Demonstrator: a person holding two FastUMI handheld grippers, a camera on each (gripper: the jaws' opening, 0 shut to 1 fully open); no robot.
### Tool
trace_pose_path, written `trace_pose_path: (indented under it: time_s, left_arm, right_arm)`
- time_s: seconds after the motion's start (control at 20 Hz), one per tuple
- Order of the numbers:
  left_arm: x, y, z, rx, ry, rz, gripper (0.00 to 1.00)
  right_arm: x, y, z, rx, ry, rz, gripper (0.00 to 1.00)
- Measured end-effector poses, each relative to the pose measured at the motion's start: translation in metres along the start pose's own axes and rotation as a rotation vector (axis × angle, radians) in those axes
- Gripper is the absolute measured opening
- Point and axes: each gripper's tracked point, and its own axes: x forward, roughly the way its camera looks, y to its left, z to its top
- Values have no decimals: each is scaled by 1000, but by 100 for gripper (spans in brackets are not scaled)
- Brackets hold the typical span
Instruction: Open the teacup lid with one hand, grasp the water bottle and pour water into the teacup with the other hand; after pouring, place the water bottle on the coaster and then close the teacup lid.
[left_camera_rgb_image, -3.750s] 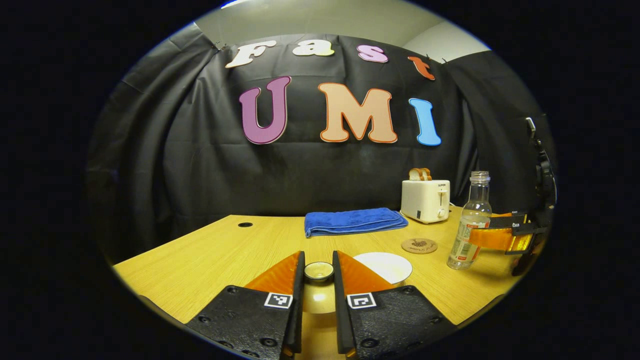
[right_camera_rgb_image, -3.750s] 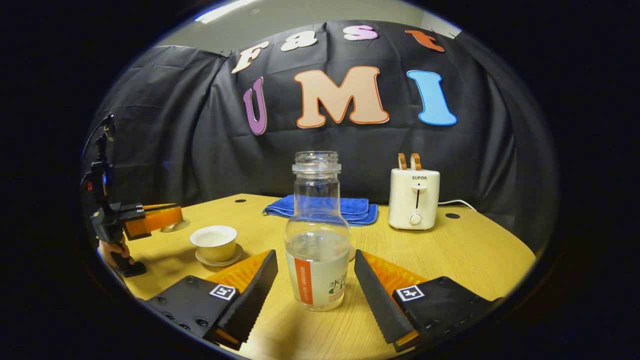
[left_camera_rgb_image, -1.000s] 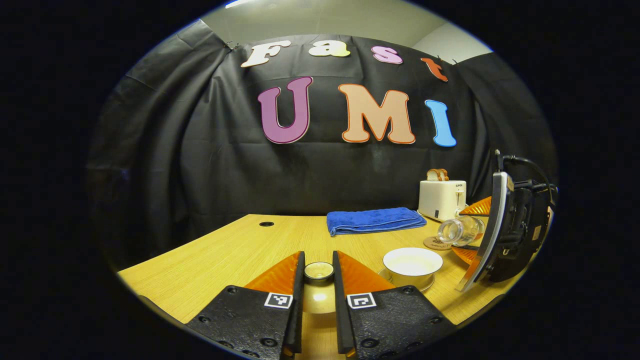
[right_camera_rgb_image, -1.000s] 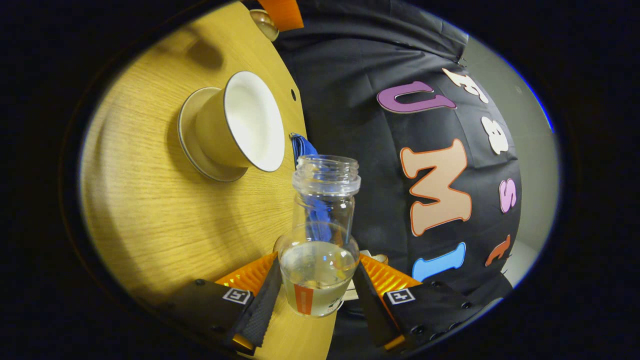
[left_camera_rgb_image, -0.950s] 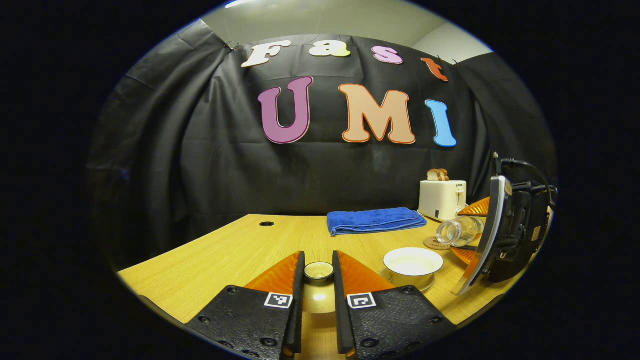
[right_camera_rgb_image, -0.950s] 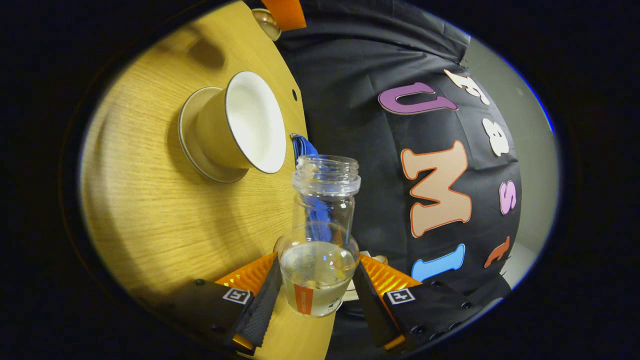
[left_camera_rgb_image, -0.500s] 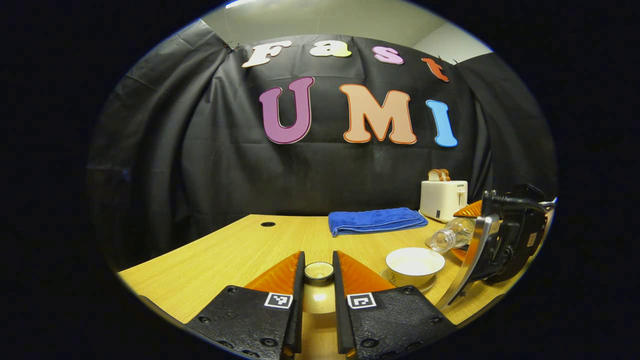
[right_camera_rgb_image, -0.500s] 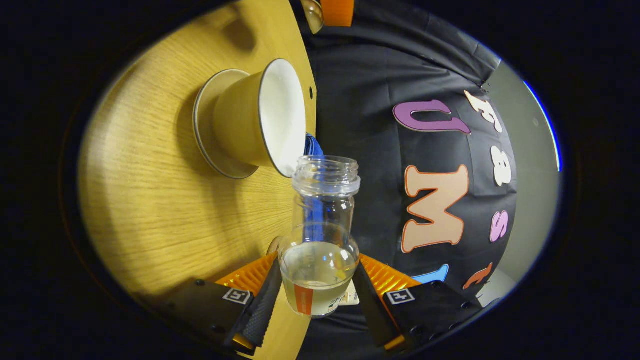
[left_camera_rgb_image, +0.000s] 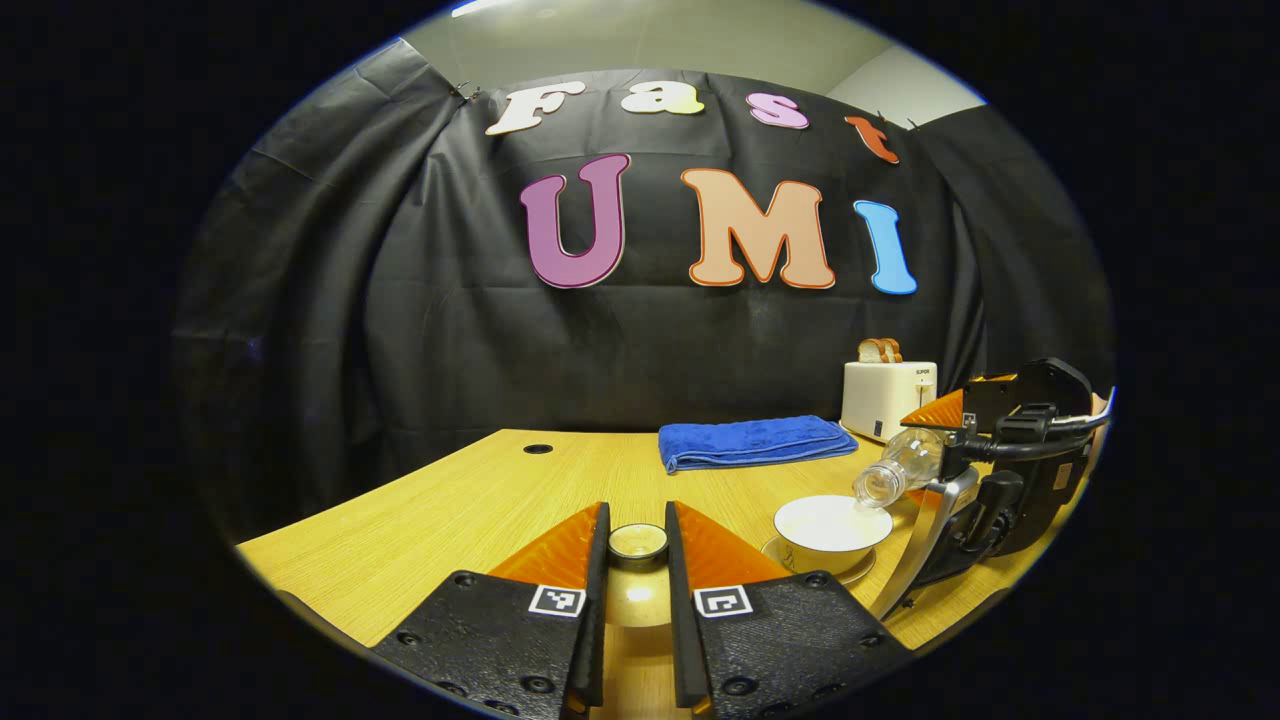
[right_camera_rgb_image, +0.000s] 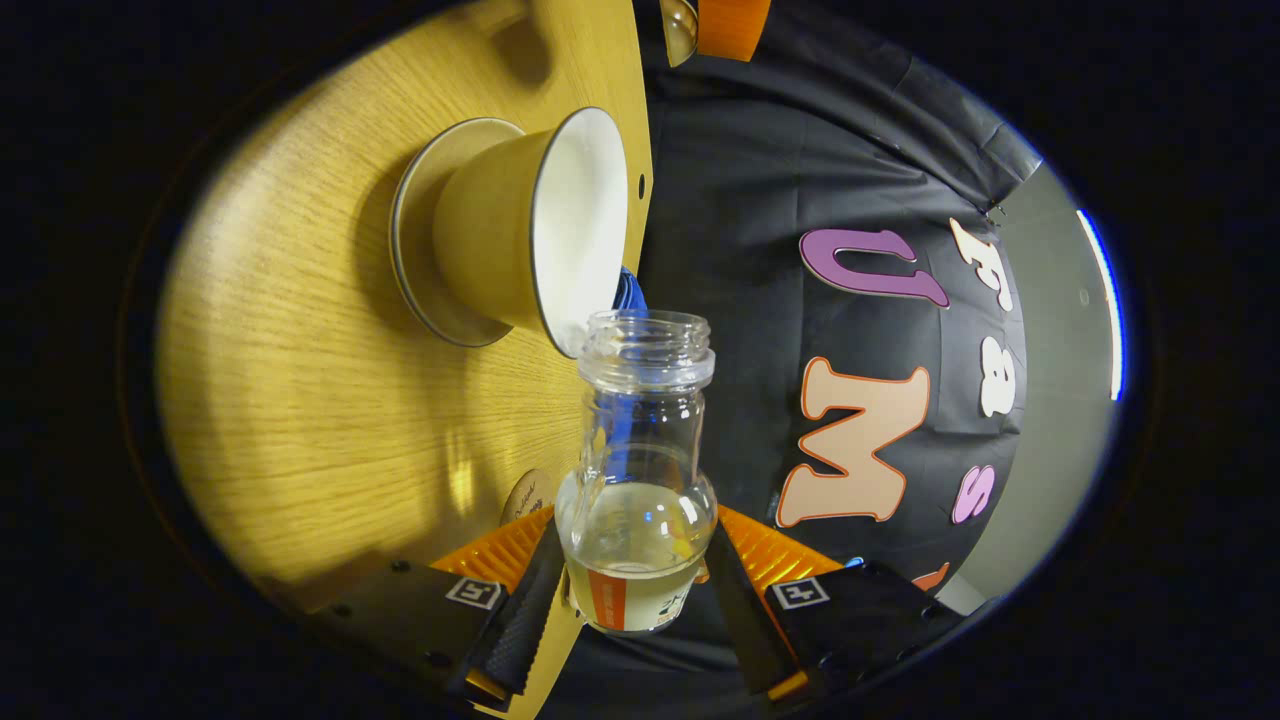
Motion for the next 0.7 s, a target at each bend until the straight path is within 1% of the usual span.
trace_pose_path:
  time_s: [0.2, 0.45, 0.5, 0.55, 0.7]
  left_arm:
    - [0, 1, 0, -1, 0, 3, 25]
    - [1, 1, 0, 0, -3, 3, 25]
    - [1, 2, 1, 1, -4, 4, 25]
    - [1, 2, 0, 1, -4, 3, 25]
    - [1, 3, 1, 1, -4, 4, 25]
  right_arm:
    - [5, -18, 2, -48, -14, -26, 83]
    - [5, -28, 8, -109, -37, -53, 83]
    - [5, -30, 9, -119, -40, -57, 80]
    - [6, -30, 10, -127, -43, -62, 81]
    - [6, -36, 15, -158, -57, -86, 81]
